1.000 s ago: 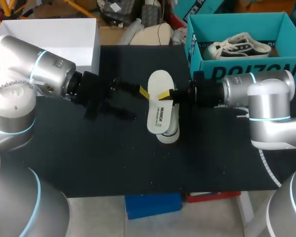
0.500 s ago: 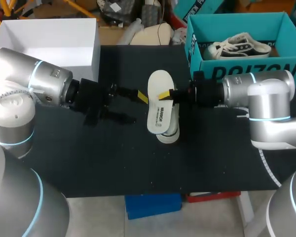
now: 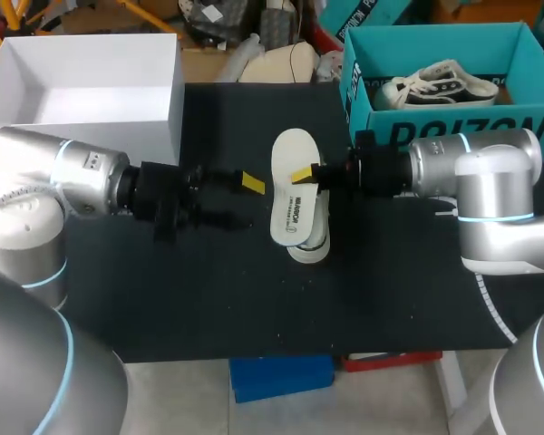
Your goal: Take the shoe out of the shoebox, open the shoe tongue, remove and reinsert the insole, then place the shoe into the shoebox
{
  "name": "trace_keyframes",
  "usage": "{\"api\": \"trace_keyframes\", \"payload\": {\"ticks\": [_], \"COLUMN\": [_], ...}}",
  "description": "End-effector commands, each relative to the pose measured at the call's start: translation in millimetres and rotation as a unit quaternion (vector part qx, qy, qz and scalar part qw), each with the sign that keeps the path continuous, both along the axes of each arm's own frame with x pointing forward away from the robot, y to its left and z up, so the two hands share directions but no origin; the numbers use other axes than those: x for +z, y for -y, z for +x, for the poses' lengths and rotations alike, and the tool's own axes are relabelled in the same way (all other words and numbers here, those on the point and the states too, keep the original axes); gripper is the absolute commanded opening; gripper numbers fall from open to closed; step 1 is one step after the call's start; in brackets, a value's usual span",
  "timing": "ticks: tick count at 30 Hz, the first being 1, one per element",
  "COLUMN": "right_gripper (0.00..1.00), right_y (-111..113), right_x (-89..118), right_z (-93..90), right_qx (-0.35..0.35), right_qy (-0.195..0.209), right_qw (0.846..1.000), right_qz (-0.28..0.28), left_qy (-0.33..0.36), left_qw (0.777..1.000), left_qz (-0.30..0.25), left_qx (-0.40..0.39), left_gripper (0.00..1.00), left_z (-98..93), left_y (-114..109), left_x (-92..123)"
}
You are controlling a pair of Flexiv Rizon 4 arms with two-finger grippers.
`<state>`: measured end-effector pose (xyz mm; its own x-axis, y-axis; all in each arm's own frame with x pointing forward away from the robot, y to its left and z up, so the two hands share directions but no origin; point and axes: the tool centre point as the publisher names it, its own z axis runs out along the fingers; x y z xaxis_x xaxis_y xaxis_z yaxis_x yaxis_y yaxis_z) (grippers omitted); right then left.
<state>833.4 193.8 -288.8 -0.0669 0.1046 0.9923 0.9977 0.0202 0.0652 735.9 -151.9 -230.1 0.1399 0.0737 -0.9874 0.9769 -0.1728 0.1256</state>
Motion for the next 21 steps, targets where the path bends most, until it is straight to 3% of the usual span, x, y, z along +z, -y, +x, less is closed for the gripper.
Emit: {"api": "trace_keyframes", "payload": {"ticks": [1, 18, 21], "right_gripper": [0.00, 0.00, 0.00], "right_y": [-1.1, -1.1, -1.1], "right_x": [-0.1, -0.1, -0.1], "right_z": [-0.4, -0.4, -0.4], "right_qx": [-0.001, -0.001, -0.001], "right_qy": [0.000, 0.000, 0.000], "right_qw": [1.000, 1.000, 1.000], "right_qz": [-0.001, -0.001, -0.001], "left_qy": [0.010, 0.023, 0.018], "left_qw": [0.999, 0.998, 0.997], "left_qz": [-0.027, -0.029, -0.038], "left_qx": [0.020, 0.058, 0.062], "left_gripper": [1.00, 1.00, 0.94], "left_z": [3.2, 43.8, 50.5], "left_y": [-0.2, 32.0, 36.2], "left_x": [-7.9, -34.9, -40.8]}}
